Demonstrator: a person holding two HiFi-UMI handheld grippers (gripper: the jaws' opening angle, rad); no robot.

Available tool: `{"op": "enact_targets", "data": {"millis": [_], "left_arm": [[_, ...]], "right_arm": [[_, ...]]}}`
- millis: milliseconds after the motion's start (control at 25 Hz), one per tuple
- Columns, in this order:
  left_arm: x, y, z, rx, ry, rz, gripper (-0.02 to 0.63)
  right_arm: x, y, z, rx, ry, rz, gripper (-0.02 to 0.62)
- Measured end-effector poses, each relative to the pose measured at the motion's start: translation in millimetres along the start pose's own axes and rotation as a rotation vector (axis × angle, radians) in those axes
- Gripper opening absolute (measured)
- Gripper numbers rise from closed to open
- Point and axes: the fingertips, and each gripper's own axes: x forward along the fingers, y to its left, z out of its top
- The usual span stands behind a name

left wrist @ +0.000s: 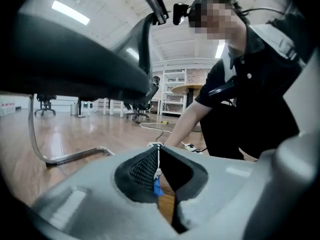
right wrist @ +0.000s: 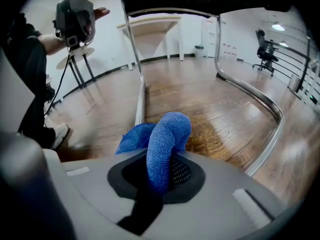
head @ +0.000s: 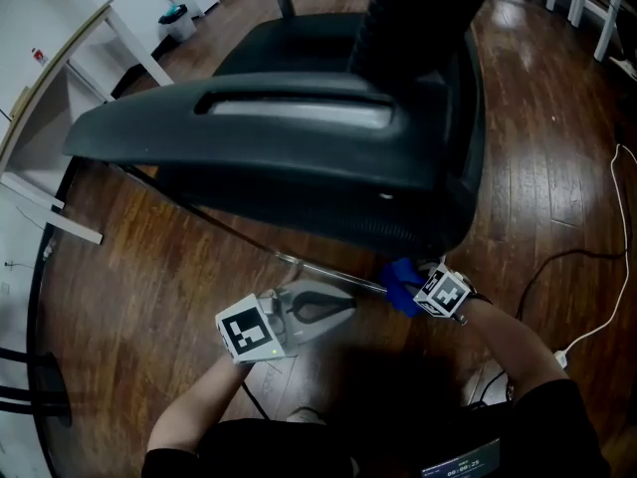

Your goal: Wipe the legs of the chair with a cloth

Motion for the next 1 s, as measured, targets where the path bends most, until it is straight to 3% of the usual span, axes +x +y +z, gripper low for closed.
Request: {"op": "enact_targets", "data": {"millis": [160, 320, 480, 640, 880, 1000], "left_arm": [[-7.4, -1.2, 66.0, 0.060, -0.128, 0.060, 0.000], [0.0, 7.2, 106.6, 0.136, -0.168, 0.037, 0.002], [5.7, 16.5, 97.7, 0.152, -0.118, 0.085, 0.002], [10.0, 32.7, 78.0, 0.188, 0.029, 0.138, 0.002], [-1.8, 64.7, 76.9, 0.066, 0.028, 0.147, 0.002], [-20.5, 87.1, 66.4, 0.083, 0.095, 0.160, 0.002]], "right_arm": [[-8.6, -0.2, 5.8, 0.117, -0.115, 0.002, 0.046], [-16.3, -9.8, 6.9, 0.083, -0.144, -0.041, 0.052], [-18.4, -5.0, -1.5, -0.017, -0.150, 0.020, 0.055], [-16.4, -2.5, 3.2, -0.035, -0.188, 0.060, 0.052], [-1.8, 2.9, 20.0, 0.004, -0.226, 0.055, 0.046], [8.2, 5.3, 38.5, 0.007, -0.231, 0.025, 0.046]]}}
